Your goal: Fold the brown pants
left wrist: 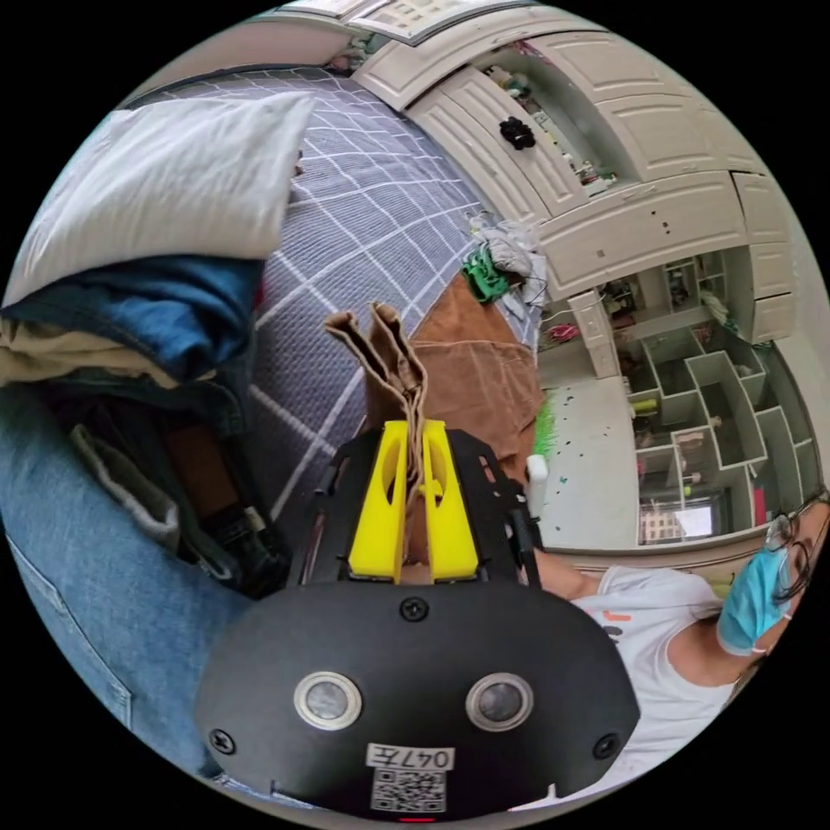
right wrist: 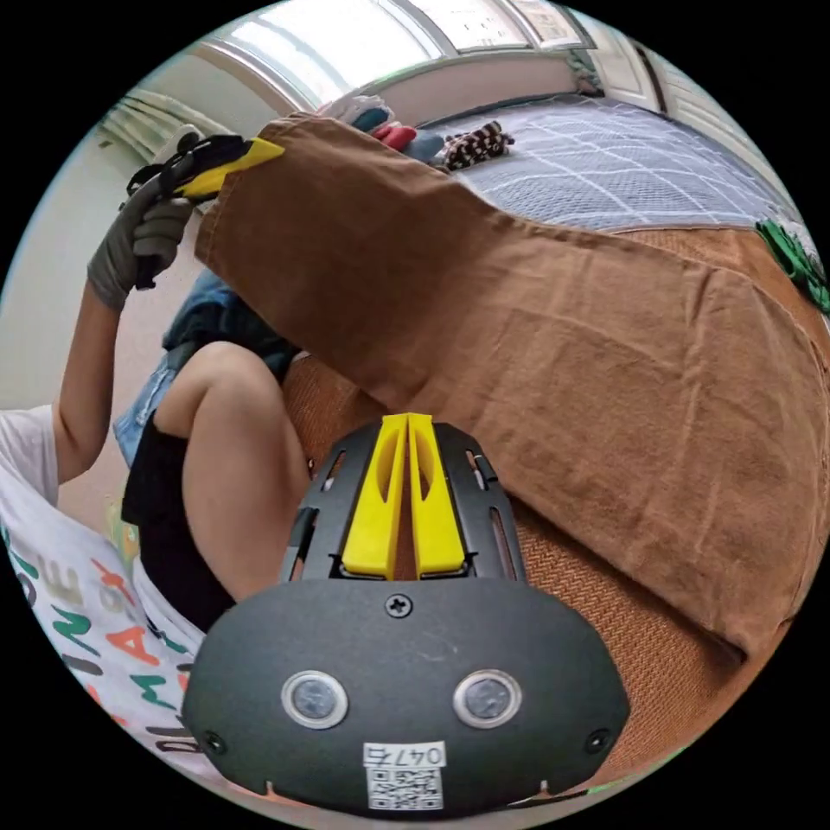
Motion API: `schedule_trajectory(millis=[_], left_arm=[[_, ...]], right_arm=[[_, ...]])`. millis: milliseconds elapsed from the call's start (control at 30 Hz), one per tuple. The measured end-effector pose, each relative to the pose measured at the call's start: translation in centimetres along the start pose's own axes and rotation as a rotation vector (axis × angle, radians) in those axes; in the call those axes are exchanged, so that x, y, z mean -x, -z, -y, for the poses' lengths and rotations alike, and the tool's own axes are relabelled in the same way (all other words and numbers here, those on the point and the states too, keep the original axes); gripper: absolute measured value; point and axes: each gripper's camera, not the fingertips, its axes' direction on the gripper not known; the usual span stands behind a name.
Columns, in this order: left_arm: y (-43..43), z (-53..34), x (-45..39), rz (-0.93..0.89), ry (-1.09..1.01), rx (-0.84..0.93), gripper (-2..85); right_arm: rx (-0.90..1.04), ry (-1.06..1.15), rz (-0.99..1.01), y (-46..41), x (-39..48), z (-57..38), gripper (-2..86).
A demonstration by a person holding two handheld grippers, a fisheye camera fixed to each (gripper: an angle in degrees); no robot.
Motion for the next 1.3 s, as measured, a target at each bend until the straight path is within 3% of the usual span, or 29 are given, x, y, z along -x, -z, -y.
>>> schedule_trajectory(millis=[167, 333, 467, 567, 667, 833, 967, 1100, 1200, 1300], left_arm=[[-7.0, 4.3, -11.9, 0.003, -0.097, 0.003, 1.2], [-23.6, 9.2, -22.3, -0.114, -0.097, 0.038, 5.3], [-33.9, 9.5, -25.4, -0.173, -0.071, 0.226, 14.0], [-31.6, 7.6, -27.1, -0.176, -0.139, 0.192, 17.5], [-23.6, 5.5, -26.9, -0.063, -0.235, 0.084, 17.4], [-13.6, -0.1, -19.5, 0.122, -0.223, 0.0, 15.8], [-13.4, -4.4, -13.6, 0.068, -0.163, -0.044, 14.5], [-14.2, -4.0, -11.6, -0.182, -0.067, -0.011, 14.4], [-14.8, -2.7, -14.3, -0.036, -0.119, -0.019, 13.8], [-18.2, -2.0, -15.9, -0.058, -0.1, 0.049, 13.9]], right_arm=[[-0.205, -0.146, -0.03, 8.2, -4.0, -5.9, -1.2], [-0.329, -0.311, -0.078, 14.8, -7.9, -12.6, -1.2], [-0.382, -0.396, -0.135, 18.6, -8.9, -17.6, -0.7], [-0.402, -0.443, -0.166, 19.7, -9.1, -20.2, 0.3], [-0.435, -0.475, -0.152, 19.8, -9.9, -20.7, 2.9], [-0.442, -0.465, -0.203, 19.5, -12.8, -15.3, 7.8], [-0.316, -0.581, -0.265, 16.7, -17.6, -10.6, 9.1], [-0.311, -0.678, -0.267, 14.8, -19.1, -9.1, 4.8], [-0.309, -0.651, -0.242, 14.2, -18.0, -7.2, 1.8], [-0.255, -0.52, -0.357, 15.6, -14.8, -4.1, 1.0]])
